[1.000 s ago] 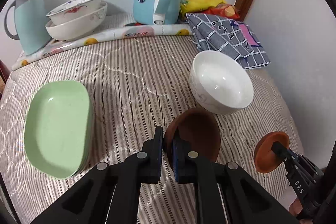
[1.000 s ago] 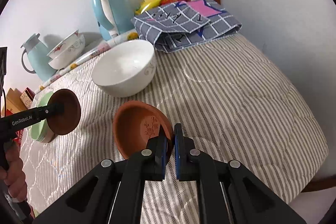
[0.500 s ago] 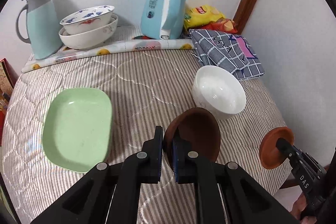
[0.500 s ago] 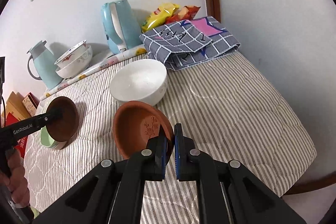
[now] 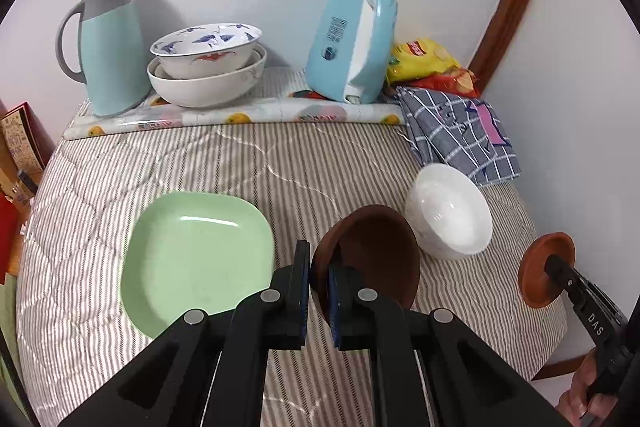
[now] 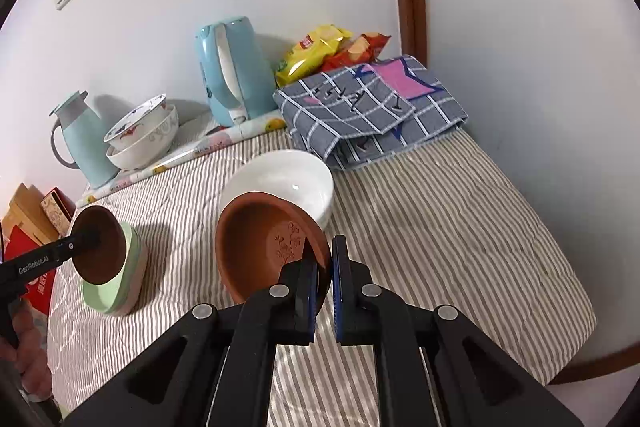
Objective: Organize plates and bowls
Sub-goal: 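Carry the brown bowl in the right gripper over the white bowl while the left holds its bowl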
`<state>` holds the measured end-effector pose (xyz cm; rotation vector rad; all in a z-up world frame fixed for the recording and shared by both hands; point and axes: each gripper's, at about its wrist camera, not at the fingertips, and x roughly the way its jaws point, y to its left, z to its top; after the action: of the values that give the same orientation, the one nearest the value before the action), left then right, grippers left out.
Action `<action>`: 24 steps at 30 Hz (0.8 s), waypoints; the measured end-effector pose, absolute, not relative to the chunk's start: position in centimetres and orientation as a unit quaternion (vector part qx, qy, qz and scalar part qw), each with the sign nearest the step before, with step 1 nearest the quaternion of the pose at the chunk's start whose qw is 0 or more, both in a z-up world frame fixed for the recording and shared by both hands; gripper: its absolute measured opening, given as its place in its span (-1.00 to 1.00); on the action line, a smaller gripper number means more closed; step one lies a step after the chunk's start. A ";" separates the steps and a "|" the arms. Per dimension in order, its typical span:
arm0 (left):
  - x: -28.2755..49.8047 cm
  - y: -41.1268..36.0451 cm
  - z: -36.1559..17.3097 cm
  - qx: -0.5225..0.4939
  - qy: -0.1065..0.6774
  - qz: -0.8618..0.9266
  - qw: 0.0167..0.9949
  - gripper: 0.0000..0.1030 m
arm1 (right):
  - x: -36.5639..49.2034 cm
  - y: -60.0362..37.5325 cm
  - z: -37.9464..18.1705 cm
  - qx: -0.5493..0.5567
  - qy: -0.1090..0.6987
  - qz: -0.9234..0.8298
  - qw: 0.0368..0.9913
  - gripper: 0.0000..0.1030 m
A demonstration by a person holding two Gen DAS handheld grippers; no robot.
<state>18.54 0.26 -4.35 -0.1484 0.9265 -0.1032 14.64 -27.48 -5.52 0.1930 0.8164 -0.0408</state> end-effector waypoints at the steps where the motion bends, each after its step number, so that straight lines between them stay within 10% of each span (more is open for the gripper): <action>1: 18.8 0.6 -4.3 -0.075 0.445 -0.048 0.891 -0.84 | 15.0 -27.4 -5.4 0.093 0.396 -0.019 0.913 -0.88; 24: 24.4 2.7 -7.1 -0.098 0.457 -0.052 0.883 -0.84 | 25.2 -24.4 -9.3 0.060 0.444 -0.015 0.894 -0.87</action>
<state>24.39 2.69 -7.07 -0.2031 0.9518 -0.1076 25.16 -24.39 -9.26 0.1237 0.9202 -0.0308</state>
